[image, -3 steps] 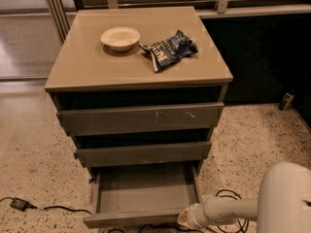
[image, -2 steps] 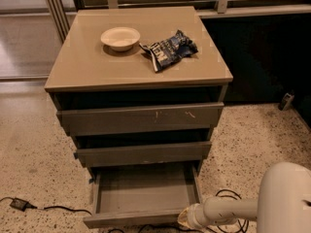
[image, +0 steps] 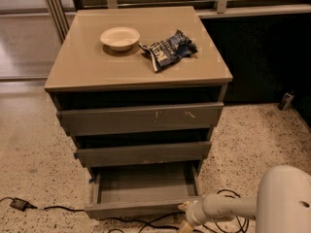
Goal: Close bottom drawer
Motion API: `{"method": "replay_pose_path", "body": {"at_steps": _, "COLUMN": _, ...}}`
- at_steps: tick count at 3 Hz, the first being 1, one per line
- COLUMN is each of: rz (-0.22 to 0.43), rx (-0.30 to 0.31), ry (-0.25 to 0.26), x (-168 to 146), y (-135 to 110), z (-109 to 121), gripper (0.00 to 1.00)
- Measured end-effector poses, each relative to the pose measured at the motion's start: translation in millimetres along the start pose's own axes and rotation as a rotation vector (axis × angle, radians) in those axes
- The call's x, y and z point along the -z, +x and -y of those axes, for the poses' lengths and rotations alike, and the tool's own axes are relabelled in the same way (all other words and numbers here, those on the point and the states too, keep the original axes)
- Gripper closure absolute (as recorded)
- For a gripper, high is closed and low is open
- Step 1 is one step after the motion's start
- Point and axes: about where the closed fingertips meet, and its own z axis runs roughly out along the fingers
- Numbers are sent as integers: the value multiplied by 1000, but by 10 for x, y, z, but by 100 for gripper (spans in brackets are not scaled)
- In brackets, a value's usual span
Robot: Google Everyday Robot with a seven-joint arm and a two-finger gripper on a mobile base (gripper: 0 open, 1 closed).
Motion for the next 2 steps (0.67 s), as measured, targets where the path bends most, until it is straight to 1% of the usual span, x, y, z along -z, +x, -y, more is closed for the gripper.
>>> {"method": "replay_pose_path", "body": {"at_steps": 1, "rz": 36, "rx": 50, "ry": 18, "x": -108, "y": -224, "z": 367, "gripper": 14}}
{"method": "replay_pose_path", "body": {"at_steps": 2, "rz": 51, "rx": 141, "ry": 43, "x": -230, "y": -499, "z": 849, "gripper": 46}}
